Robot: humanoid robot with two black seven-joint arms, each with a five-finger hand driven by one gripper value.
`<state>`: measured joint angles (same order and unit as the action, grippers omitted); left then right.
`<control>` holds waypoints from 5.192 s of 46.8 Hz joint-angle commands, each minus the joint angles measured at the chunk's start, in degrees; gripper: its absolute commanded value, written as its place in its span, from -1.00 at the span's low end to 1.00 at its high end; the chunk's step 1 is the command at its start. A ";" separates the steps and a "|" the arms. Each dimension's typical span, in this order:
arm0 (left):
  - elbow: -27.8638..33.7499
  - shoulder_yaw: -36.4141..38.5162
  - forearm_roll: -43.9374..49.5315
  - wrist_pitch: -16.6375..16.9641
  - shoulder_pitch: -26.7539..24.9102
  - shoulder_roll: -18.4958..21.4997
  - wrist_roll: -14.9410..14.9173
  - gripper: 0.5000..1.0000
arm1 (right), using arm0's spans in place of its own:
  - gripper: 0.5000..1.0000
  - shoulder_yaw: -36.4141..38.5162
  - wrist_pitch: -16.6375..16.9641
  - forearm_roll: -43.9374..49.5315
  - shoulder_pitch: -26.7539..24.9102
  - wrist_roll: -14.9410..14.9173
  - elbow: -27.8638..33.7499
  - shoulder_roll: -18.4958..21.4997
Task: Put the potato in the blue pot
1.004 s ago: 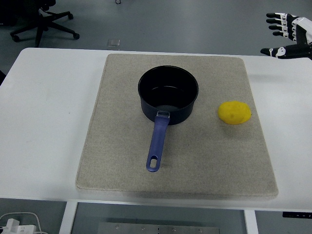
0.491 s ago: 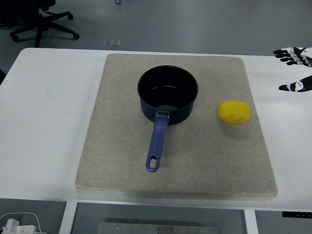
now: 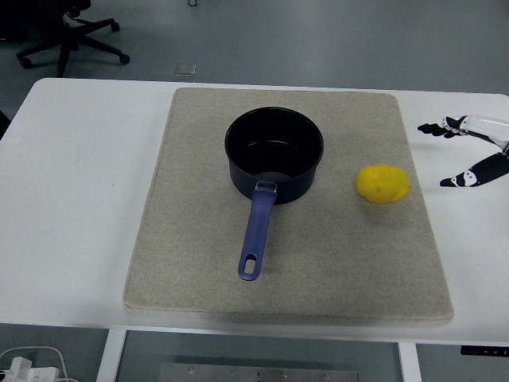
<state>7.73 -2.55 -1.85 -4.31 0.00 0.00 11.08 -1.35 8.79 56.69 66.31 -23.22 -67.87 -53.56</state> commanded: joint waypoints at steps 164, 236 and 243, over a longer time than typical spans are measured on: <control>0.00 -0.09 0.00 0.00 0.00 0.00 -0.01 0.98 | -1.00 -9.81 -7.30 7.38 3.39 -2.00 6.52 13.75; 0.00 0.00 0.00 0.00 0.00 0.00 -0.01 0.98 | -1.00 -8.49 2.81 3.08 25.18 -2.09 6.43 21.57; 0.00 -0.09 0.00 0.00 0.00 0.00 -0.01 0.99 | -1.00 -8.49 1.32 2.11 24.83 -2.09 6.87 26.22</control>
<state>7.75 -2.59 -1.85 -4.30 0.01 0.00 11.08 -9.83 10.67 58.91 91.44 -25.30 -61.40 -29.81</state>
